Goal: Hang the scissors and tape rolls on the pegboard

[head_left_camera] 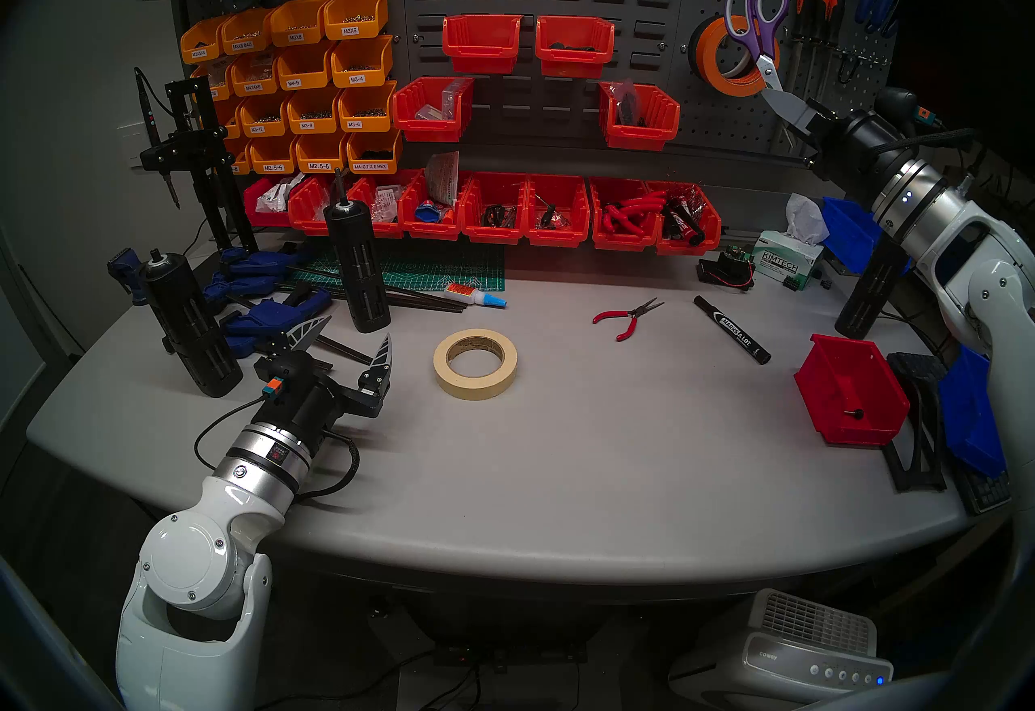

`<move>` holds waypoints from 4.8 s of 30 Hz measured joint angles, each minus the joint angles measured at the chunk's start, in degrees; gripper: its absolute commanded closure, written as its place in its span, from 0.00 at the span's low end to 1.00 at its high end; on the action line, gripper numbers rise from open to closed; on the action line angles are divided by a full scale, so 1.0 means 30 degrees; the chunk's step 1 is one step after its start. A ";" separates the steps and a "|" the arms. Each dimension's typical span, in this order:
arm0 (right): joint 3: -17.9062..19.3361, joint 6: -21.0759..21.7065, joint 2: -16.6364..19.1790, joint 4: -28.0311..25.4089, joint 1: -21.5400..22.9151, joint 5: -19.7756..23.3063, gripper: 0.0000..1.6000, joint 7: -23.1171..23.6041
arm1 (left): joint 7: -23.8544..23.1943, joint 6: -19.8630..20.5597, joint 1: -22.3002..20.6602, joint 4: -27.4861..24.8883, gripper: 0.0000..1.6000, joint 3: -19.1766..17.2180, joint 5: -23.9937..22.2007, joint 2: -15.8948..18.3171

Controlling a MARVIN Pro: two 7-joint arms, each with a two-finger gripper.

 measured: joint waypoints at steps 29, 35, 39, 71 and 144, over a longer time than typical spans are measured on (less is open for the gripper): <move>-0.2848 -0.0119 0.0862 0.1356 0.2072 0.0540 1.00 -0.1158 | 0.0000 0.0000 0.0000 0.0000 0.00 0.0000 0.0000 0.0000; -0.3399 -0.0224 0.0981 0.1498 0.2744 0.0584 1.00 -0.1377 | 0.0000 0.0000 0.0000 0.0000 0.00 0.0000 0.0000 0.0000; -0.3537 -0.0252 0.1031 0.1650 0.3059 0.0610 1.00 -0.1494 | 0.0000 0.0000 0.0000 0.0000 0.00 0.0000 0.0000 0.0000; -0.4194 -0.0416 0.1009 0.2413 0.4085 0.0211 1.00 -0.2305 | 0.0000 0.0000 0.0000 0.0000 0.00 -0.0001 0.0000 0.0000; -0.5512 -0.0414 -0.0171 0.4328 0.5564 0.2400 1.00 -0.2740 | -0.0001 0.0000 0.0001 -0.0001 0.00 0.0004 -0.0005 0.0000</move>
